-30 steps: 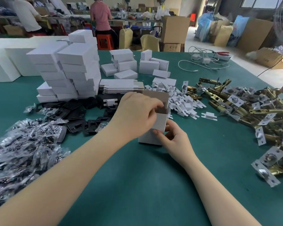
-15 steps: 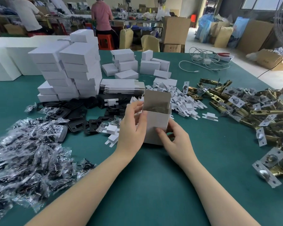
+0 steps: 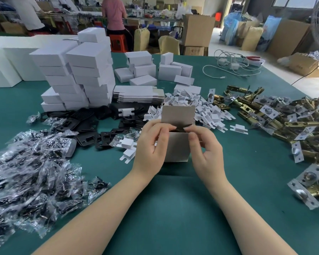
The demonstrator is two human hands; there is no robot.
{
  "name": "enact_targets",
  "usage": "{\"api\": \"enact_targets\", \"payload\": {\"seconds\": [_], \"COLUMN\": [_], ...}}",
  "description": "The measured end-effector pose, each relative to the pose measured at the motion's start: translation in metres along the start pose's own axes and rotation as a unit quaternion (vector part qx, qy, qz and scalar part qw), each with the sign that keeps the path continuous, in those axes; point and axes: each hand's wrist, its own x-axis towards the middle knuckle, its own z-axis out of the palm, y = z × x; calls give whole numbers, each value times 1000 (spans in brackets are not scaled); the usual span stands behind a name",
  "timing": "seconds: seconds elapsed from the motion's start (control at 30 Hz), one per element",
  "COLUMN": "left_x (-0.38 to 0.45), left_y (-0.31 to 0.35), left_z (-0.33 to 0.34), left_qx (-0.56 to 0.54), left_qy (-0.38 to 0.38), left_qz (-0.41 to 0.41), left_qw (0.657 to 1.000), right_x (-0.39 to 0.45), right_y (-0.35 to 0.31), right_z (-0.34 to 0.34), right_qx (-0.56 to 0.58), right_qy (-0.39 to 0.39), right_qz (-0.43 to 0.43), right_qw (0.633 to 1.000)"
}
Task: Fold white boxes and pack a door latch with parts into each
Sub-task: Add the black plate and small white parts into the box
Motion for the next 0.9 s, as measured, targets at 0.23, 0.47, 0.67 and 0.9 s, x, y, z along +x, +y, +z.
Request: {"api": "enact_targets", "payload": {"seconds": [0.23, 0.47, 0.67, 0.9], "left_x": [2, 9, 3, 2], "left_y": [15, 8, -8, -4], "left_z": [2, -9, -19, -11], "left_qx": [-146, -126, -44, -38], "left_qy": [24, -42, -86, -37], "left_qz": [-105, -69, 24, 16], "left_qw": [983, 989, 995, 998], "right_x": [18, 20, 8, 10], "right_y": [-7, -4, 6, 4], "right_z": [3, 0, -11, -10], "right_qx": [167, 99, 4, 18], "right_qy": [24, -1, -54, -42], "right_qz": [140, 68, -6, -17], "right_qw": [976, 993, 998, 999]}}
